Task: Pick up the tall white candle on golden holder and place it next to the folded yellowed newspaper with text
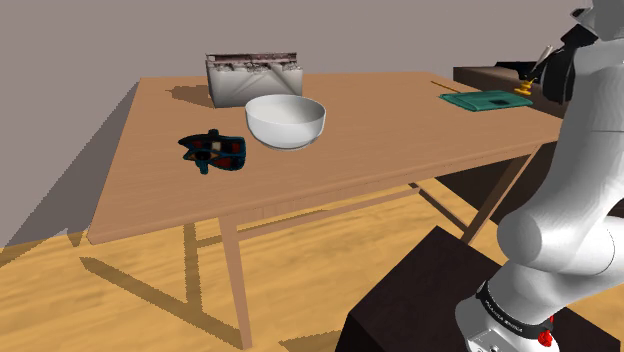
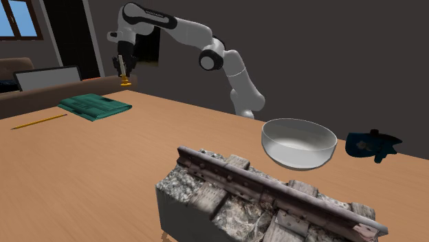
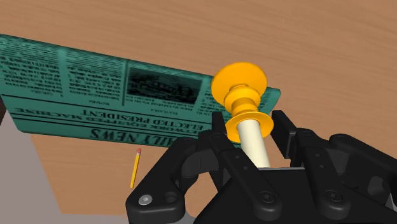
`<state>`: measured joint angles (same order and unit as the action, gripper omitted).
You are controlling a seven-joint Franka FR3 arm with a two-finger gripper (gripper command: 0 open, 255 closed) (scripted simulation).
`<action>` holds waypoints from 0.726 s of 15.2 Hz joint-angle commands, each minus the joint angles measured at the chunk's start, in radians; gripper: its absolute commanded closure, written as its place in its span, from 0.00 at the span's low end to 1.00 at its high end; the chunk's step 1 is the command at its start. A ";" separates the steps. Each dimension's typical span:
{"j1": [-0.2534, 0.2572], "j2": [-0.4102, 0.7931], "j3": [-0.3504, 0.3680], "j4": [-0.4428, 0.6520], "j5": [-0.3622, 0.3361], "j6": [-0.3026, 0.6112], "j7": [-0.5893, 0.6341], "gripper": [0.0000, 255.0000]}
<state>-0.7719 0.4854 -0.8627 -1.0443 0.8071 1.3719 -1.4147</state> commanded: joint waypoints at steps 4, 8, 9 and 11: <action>0.054 -0.030 -0.014 -0.118 -0.028 0.076 -0.039 1.00; 0.091 -0.049 -0.020 -0.202 -0.043 0.135 -0.064 1.00; 0.098 -0.052 -0.022 -0.221 -0.046 0.149 -0.070 1.00; 0.113 -0.058 -0.024 -0.257 -0.051 0.176 -0.082 1.00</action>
<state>-0.6653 0.4296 -0.8852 -1.2822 0.7583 1.5330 -1.4888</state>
